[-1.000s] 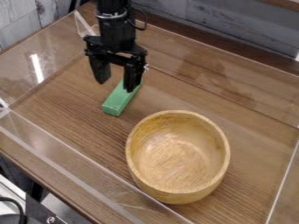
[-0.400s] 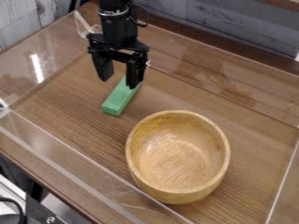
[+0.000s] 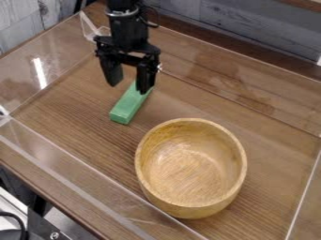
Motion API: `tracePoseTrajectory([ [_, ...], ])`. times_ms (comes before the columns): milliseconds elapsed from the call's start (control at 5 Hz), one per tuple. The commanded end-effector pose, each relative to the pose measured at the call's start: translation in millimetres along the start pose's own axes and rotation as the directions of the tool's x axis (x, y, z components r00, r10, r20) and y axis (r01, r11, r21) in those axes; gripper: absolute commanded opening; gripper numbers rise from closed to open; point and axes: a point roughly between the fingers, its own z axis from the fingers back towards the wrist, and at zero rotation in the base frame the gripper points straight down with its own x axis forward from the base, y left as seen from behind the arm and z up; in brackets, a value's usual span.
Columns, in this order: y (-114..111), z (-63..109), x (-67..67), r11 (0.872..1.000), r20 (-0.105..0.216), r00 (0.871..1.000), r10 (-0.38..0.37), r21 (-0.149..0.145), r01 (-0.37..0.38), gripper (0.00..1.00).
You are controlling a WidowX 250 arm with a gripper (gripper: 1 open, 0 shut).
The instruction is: Put the green block in the brown bowl
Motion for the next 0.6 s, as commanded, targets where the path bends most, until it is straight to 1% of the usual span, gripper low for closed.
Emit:
tracePoseTrajectory([
  [0,2.7,16.2,7.0,1.000,0.052,0.999,0.007,0.005,-0.007,1.00],
  [400,1.6,16.7,6.7,1.000,0.043,0.999,0.011,-0.006,-0.011,1.00],
])
